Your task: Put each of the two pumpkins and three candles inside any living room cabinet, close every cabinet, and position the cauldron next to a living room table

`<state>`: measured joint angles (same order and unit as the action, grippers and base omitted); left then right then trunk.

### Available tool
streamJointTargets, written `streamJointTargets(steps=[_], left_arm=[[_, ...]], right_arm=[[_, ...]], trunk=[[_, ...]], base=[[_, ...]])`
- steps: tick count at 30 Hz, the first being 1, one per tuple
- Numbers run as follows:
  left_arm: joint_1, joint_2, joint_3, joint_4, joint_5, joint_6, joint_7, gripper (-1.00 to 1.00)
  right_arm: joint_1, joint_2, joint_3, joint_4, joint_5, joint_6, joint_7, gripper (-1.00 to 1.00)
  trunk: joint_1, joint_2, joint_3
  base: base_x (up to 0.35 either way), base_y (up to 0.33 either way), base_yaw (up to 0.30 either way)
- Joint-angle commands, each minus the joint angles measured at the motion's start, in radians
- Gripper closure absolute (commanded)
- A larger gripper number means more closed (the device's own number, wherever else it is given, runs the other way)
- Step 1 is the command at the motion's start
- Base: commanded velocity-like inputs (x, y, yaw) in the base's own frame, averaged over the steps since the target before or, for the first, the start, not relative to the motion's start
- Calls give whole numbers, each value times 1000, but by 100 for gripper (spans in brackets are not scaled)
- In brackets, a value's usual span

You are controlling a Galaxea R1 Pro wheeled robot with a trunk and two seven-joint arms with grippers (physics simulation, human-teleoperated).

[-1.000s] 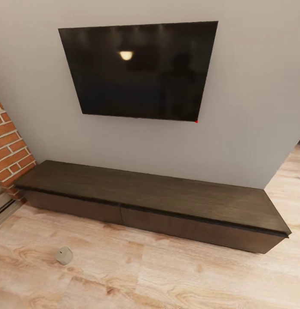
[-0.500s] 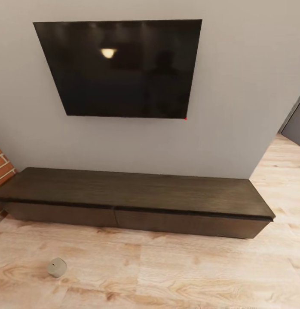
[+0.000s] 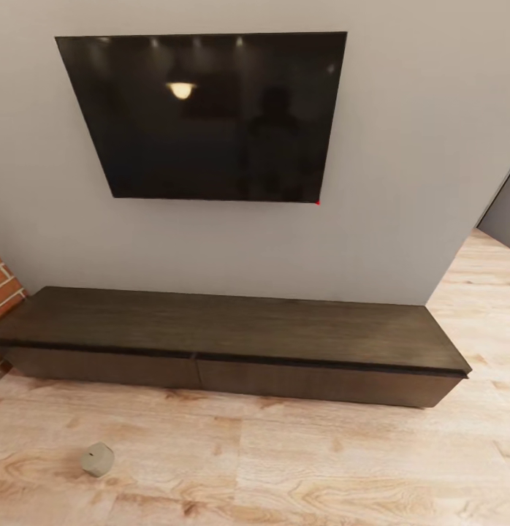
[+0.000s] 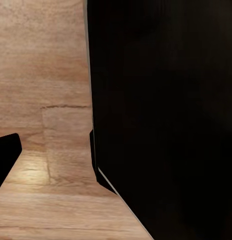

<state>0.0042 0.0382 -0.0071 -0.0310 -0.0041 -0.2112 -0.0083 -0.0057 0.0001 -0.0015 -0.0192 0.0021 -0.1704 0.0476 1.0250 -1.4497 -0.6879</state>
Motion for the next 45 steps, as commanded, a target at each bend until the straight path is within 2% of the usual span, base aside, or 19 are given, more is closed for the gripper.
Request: streamJointTargets(steps=[1,17,32,45], left_arm=[[0,0,-1,-1,0,-2,-1,-100],[0,1,-2,-3,-2,-2,-1,-100],[0,1,-2,-2,-3,-2,-1,-100],[0,2,-3,-2,-3,-2,-1,-100]], right_arm=[[0,0,0,1,0,-5,3,-100],[0,0,0,1,-2,-13,0,-100],[0,0,-2,1,-2,-11,0,-100],[0,0,-2,1,-3,-12,-3,-100]], trunk=[[0,0,-1],[0,0,-1],[0,0,-1],[0,0,-1]], base=[[0,-65,0],[0,-7,-6],[0,0,-257],[0,0,-28]])
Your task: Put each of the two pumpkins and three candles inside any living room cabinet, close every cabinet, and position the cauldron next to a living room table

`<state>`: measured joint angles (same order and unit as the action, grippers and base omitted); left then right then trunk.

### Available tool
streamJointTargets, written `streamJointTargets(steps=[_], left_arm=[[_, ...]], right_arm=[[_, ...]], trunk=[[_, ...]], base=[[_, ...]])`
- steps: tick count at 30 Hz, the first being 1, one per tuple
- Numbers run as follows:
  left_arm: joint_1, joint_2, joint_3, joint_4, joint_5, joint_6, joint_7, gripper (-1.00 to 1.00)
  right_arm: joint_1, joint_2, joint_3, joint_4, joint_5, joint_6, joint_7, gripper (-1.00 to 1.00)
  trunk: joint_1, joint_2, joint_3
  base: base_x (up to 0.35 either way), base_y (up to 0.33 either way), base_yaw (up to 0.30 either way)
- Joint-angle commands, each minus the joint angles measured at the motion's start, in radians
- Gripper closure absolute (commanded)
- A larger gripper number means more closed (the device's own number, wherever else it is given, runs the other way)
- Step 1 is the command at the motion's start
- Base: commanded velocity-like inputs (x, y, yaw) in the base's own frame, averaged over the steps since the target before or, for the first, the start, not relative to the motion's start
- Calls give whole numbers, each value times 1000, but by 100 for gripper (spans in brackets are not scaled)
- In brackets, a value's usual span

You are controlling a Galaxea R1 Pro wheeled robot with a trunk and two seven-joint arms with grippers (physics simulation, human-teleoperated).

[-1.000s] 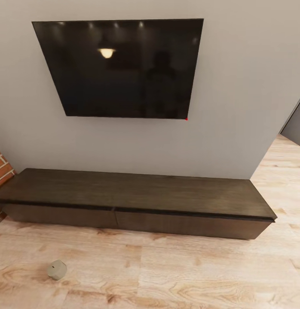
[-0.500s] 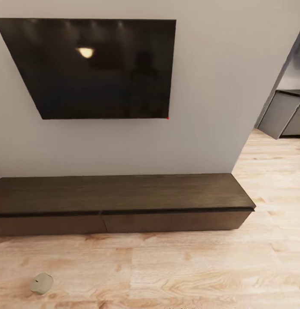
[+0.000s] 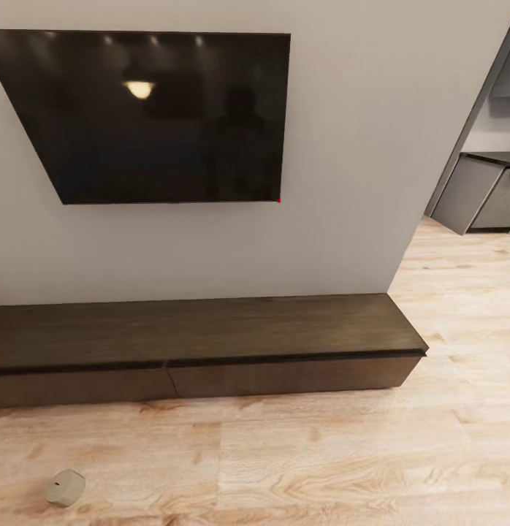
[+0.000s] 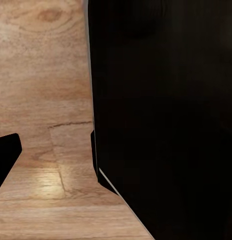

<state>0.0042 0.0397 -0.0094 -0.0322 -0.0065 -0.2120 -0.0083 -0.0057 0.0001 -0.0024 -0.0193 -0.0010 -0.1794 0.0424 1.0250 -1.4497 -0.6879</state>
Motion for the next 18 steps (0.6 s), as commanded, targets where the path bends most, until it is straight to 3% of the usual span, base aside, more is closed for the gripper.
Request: streamJointTargets(steps=[1,13,15,18], left_arm=[[0,0,0,-1,-1,-2,-1,-100],[-19,1,5,-45,3,23,11,-100],[-24,14,6,-59,8,67,8,-100],[-47,63,10,-98,18,178,-9,-100]], right_arm=[[0,0,-1,1,0,-4,2,-100],[0,0,0,1,-1,-6,2,-100],[0,0,0,1,-1,-6,1,-100],[0,0,2,2,0,-6,2,-100]], trunk=[[0,0,-1],[0,0,-1],[0,0,-1],[0,0,-1]], base=[[0,0,0],[0,0,0],[0,0,0],[0,0,0]])
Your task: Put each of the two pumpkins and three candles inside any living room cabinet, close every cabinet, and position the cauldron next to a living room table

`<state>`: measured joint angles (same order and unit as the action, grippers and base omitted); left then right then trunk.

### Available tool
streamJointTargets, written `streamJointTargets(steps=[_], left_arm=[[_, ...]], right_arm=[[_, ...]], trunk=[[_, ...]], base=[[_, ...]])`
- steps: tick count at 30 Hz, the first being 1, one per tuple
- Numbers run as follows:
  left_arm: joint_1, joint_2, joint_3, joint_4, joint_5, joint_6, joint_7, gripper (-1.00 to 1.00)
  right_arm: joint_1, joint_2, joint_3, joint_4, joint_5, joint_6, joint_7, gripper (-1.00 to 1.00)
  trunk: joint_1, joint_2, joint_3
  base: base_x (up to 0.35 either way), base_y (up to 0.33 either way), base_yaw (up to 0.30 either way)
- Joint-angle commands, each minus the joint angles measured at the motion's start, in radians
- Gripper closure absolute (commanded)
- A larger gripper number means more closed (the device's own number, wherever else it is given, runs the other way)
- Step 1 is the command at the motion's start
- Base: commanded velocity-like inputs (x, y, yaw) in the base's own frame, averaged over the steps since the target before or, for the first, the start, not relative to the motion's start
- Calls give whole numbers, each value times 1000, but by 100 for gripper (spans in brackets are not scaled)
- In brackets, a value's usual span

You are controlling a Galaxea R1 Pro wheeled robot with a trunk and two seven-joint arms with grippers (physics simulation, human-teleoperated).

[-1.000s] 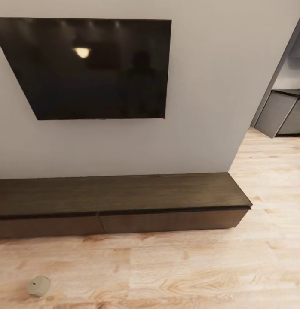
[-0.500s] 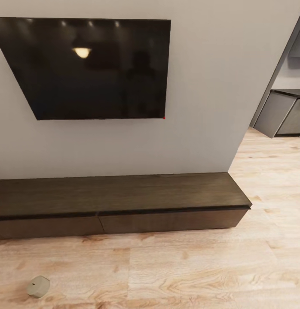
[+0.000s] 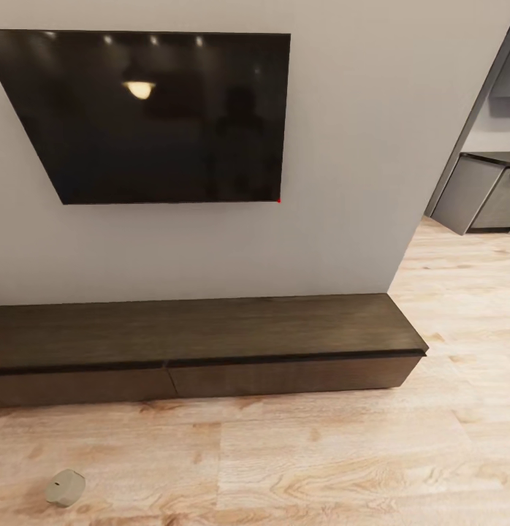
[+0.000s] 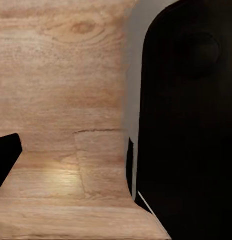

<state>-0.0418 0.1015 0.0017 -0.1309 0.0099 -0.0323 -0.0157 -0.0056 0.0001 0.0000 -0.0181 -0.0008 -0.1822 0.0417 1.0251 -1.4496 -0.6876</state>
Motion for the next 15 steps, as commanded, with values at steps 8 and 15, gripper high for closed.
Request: streamJointTargets(steps=[8,15], left_arm=[[-17,133,21,-408,126,485,-181,-100],[-18,144,54,-914,143,916,-211,-100]], right_arm=[[-1,0,-1,1,1,-2,2,-100],[-1,0,0,0,2,-4,1,-100]], trunk=[[0,0,-1],[0,0,-1]], base=[[0,0,0],[0,0,0]])
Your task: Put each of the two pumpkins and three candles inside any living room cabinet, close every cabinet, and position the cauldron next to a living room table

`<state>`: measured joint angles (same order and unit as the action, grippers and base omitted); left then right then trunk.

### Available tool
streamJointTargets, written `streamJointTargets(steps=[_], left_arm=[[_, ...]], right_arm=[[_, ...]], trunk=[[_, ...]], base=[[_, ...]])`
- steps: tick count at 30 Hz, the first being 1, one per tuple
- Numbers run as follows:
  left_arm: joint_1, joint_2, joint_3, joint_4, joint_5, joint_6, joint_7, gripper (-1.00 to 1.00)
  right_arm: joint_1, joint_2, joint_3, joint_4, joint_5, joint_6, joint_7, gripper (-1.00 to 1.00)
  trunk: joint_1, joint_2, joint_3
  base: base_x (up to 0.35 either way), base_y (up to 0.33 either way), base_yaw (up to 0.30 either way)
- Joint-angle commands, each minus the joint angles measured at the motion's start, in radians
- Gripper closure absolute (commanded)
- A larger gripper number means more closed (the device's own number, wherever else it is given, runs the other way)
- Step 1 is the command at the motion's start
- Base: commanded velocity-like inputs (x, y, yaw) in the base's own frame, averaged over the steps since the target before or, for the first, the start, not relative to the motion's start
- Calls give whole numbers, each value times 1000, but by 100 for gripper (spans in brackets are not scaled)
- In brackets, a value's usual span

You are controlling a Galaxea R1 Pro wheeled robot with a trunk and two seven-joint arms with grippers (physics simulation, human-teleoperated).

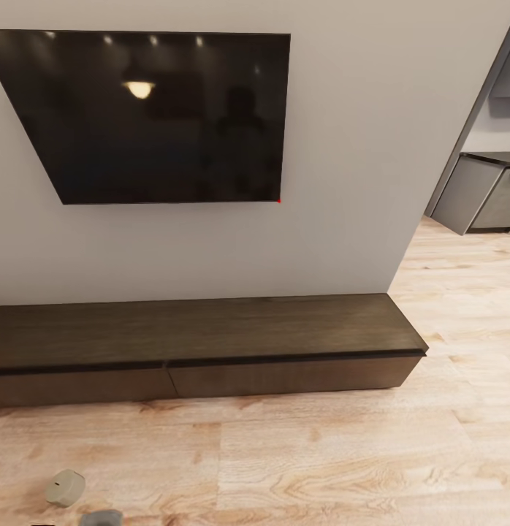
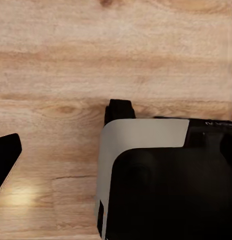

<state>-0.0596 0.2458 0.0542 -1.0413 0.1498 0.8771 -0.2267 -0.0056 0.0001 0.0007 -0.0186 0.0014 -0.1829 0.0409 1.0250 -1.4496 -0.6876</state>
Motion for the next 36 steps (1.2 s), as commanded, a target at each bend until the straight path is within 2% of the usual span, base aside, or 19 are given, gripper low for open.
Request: streamJointTargets(steps=[1,2,5,6,8,12,15,18,23,26,29,33,34,35,36], left_arm=[[0,-2,4,-59,3,43,-1,-100],[0,-5,6,-135,4,76,-2,-100],[-6,-25,5,-245,3,102,-2,-100],[-17,-47,3,-298,1,109,-2,-100],[-50,-79,-8,-347,0,114,-2,-100],[-126,-100,-48,-369,2,116,-3,-100],[-162,-112,-85,-377,2,117,-3,-100],[-174,-126,-120,-423,2,117,-3,-100],[-183,-132,-133,-472,4,117,-3,-100],[-187,-134,-137,-478,4,117,-3,-100],[-188,-135,-137,-474,4,116,-3,-100],[-189,-136,-141,-474,3,115,-4,-100],[-190,-136,-141,-474,4,115,-4,-100],[-191,-139,-141,-475,4,115,-5,-100],[-192,-142,-141,-475,5,115,-5,-100]], right_arm=[[-1,0,-2,1,-1,-3,3,-100],[-1,0,-3,0,-2,-1,4,-100],[-1,0,-3,-4,-3,2,5,-100],[-1,0,-4,-28,-3,5,4,-100],[-2,-1,-6,-108,-6,28,4,-100],[-2,-1,-6,-246,-25,151,4,-100],[-2,-2,-6,-315,-30,220,3,-100],[-2,-2,-6,-335,-32,238,1,-100],[-2,-2,-7,-355,-33,239,0,-100],[-2,-2,-8,-465,-44,263,-1,-100],[-2,-2,-9,-527,-106,296,1,-100],[-2,-5,-9,-595,-240,308,3,-100],[-2,-5,-9,-607,-259,308,3,-100],[-2,-6,-10,-640,-315,308,3,-100],[-2,-7,-10,-649,-335,306,3,-100]], trunk=[[0,0,-1],[0,0,-1],[0,0,-1],[0,0,-1],[0,0,-1],[0,0,-1],[0,0,-1],[0,0,-1],[0,0,-1],[0,0,-1],[4,-7,-4],[8,-14,-7],[8,-14,-7],[8,-14,-7],[8,-14,-7]], base=[[0,0,0],[0,0,0],[0,0,0],[0,0,0],[0,0,0],[0,0,0],[0,0,0],[0,0,0],[0,0,0],[0,0,0],[0,0,0],[0,0,0],[0,0,0],[0,0,0],[0,0,0]])
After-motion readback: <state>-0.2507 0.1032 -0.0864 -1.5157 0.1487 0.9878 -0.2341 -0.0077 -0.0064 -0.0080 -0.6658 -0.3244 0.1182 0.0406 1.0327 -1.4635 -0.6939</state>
